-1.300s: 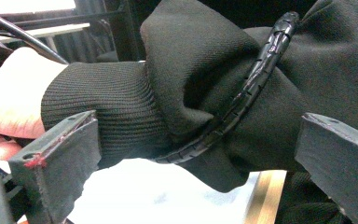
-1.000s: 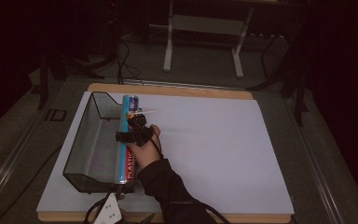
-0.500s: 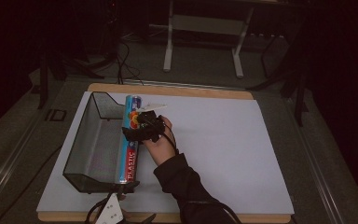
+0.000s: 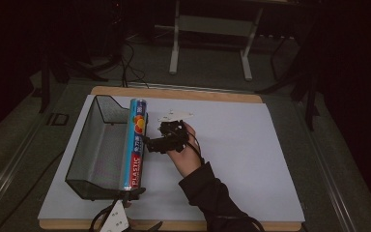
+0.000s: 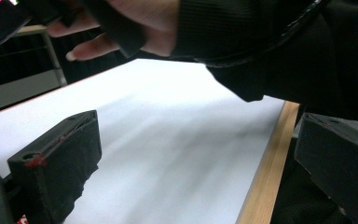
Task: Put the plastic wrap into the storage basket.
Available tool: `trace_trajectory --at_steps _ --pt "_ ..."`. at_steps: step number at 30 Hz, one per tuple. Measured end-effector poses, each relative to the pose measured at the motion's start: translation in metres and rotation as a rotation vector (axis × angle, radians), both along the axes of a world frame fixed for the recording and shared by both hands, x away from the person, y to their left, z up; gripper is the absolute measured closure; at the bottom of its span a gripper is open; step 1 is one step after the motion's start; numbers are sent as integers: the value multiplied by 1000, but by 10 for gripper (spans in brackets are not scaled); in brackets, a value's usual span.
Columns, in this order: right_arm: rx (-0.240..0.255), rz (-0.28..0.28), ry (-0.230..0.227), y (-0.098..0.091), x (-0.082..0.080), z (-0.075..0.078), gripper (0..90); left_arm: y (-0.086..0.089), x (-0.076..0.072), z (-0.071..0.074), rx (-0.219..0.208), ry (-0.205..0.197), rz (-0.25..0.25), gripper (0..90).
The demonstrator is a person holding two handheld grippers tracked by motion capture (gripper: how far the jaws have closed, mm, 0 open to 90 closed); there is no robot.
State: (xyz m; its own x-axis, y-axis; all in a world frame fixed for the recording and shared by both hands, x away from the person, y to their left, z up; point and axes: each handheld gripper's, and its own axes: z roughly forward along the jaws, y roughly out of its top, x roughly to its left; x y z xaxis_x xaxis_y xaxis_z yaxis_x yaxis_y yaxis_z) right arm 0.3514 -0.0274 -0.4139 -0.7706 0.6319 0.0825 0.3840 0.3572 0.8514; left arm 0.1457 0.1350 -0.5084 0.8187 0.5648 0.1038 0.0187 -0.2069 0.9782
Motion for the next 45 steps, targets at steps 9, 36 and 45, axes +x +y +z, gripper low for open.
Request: trace_trajectory --at_steps 9,36,45 --pt "10 -14 -10 -27 -5 -1 125 -1 0 0 0 3 -4 7" --pt "-4 -70 -93 -133 -51 -32 125 -5 1 -1 -2 9 -12 7" --pt "-21 -119 -105 -164 -65 -41 124 -5 1 -1 3 8 -15 7"
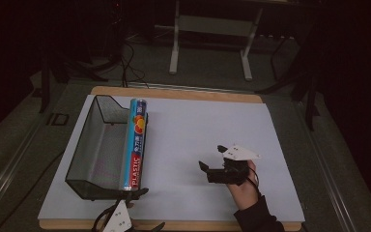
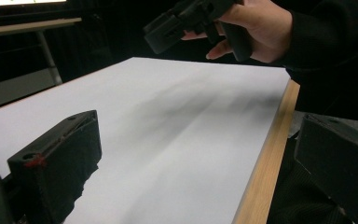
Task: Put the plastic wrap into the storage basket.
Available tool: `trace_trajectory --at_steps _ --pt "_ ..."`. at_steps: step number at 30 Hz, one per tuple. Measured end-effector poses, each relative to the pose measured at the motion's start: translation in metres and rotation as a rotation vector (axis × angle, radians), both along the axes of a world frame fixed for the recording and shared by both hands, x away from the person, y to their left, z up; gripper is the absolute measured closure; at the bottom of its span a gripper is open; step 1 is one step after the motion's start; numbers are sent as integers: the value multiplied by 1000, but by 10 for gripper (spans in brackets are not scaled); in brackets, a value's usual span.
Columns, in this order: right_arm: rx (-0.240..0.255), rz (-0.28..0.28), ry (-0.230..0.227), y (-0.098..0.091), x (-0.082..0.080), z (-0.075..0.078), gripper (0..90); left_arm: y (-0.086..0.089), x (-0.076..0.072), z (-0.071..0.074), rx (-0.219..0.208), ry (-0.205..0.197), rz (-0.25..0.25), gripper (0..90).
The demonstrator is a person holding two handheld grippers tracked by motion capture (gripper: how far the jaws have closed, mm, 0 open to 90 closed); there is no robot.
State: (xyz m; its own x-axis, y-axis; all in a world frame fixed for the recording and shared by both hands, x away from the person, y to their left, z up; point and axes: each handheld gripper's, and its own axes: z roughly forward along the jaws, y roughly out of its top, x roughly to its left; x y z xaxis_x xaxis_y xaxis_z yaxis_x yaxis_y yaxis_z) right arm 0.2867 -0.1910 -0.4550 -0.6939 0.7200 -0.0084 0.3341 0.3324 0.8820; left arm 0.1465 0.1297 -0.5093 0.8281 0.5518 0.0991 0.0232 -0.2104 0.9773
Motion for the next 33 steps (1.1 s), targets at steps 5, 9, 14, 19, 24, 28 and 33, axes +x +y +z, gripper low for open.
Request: trace_trajectory --at_steps 5,9,14,19,24,28,33 --pt "13 -29 -5 -16 -6 -4 127 0 0 0 0 -1 1 7" --pt "13 -48 -5 -26 -11 -8 128 -1 0 0 3 -1 0 7" --pt "10 -84 -16 -39 -19 -13 128 -1 0 0 3 -2 1 7" --pt "8 -103 -4 -50 -24 -19 129 -1 -1 1 3 -5 3 7" --pt "10 -117 23 -65 -32 -31 129 -2 -1 0 5 -3 1 7" --pt "17 -130 31 -70 -35 -37 129 -3 -1 0 9 -1 -2 7" --pt "-17 -155 21 -78 -37 -45 128 -3 0 0 8 0 1 7"
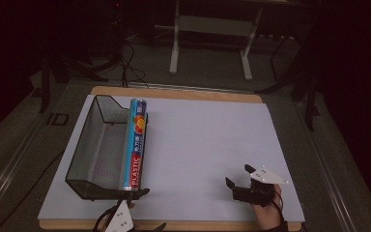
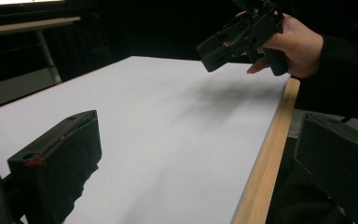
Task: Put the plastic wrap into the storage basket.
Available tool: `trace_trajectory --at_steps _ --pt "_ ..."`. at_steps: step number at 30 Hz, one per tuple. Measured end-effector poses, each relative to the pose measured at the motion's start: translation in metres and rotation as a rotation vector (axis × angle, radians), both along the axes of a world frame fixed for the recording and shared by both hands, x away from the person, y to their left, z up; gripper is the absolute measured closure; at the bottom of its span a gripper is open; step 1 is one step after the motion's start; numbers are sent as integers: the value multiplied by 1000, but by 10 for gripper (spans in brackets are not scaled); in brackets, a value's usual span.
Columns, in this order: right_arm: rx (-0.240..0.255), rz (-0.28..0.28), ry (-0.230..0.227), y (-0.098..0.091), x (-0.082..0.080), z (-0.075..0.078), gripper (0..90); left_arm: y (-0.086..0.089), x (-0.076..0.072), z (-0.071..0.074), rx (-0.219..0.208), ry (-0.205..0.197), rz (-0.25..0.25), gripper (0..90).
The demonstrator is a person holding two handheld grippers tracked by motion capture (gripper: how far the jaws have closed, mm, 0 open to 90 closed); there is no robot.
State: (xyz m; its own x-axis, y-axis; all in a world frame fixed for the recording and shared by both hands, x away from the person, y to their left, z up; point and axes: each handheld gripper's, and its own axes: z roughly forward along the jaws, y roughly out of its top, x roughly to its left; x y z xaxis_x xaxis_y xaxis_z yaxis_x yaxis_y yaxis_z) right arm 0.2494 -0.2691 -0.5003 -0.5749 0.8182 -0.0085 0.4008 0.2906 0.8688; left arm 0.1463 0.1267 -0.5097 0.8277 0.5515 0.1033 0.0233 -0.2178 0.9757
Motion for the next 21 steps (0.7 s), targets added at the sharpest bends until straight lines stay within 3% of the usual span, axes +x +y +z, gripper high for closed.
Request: trace_trajectory --at_steps 5,15,21 --pt "8 3 -19 -9 -3 -1 129 1 0 0 -1 0 2 7" --pt "20 17 42 -13 -9 -16 130 -1 0 -1 2 4 -2 7" --pt "2 20 36 -10 -3 -22 130 0 1 -2 4 8 -2 7"
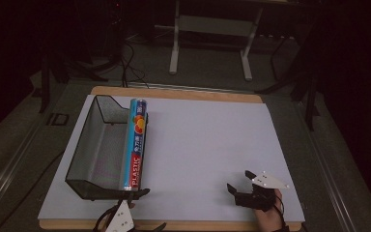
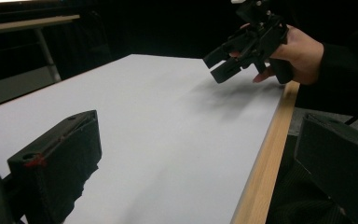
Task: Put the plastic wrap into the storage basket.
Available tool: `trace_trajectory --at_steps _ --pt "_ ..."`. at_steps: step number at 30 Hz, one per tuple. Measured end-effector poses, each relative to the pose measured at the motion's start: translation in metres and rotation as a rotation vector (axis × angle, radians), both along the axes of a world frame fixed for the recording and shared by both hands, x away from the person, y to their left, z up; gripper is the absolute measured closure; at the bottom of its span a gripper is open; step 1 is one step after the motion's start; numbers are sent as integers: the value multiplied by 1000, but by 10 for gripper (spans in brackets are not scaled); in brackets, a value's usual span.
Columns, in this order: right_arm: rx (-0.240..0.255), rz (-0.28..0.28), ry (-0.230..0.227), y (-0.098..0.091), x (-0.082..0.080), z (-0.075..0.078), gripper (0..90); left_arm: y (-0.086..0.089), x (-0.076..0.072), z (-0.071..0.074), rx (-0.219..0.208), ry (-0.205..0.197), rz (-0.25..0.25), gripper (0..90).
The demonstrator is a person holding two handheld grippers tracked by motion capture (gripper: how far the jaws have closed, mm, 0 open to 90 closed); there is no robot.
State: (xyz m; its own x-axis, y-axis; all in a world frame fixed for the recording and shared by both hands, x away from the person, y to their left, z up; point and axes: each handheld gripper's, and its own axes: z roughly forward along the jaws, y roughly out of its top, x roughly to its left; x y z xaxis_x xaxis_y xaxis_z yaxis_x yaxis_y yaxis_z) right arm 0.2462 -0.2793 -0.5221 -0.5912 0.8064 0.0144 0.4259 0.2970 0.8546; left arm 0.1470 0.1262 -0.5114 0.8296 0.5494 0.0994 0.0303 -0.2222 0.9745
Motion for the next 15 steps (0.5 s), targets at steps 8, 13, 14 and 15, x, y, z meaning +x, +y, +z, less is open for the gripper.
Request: trace_trajectory --at_steps 8,13,14,15 --pt "3 -12 -14 -3 6 -3 131 -1 0 0 4 -2 -3 7" --pt "-15 -9 -14 -2 7 -6 132 -1 0 0 4 -2 -3 7" --pt "-12 -9 -12 -2 8 -6 131 -2 0 0 4 -2 -4 7" --pt "-14 -10 -12 -2 8 -6 132 -2 0 0 4 -2 -4 7"
